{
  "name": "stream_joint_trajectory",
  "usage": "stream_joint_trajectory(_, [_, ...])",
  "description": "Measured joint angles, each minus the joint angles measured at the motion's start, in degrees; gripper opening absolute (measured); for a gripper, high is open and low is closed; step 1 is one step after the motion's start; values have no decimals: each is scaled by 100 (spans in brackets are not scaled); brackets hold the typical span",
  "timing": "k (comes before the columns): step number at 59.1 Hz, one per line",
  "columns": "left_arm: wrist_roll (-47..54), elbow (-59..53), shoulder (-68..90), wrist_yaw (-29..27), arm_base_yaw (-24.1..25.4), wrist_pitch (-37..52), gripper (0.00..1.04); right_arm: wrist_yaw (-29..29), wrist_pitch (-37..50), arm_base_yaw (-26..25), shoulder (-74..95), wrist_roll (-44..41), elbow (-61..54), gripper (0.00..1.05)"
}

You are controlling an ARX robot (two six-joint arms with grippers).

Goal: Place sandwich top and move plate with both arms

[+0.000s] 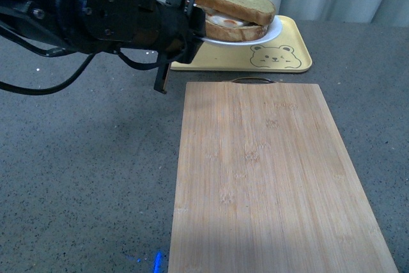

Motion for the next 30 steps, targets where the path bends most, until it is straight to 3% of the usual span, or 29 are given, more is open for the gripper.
stream_joint_trajectory(30, [-74, 1156, 929, -437, -164, -669, 4, 0, 0, 0, 0, 0, 0, 95])
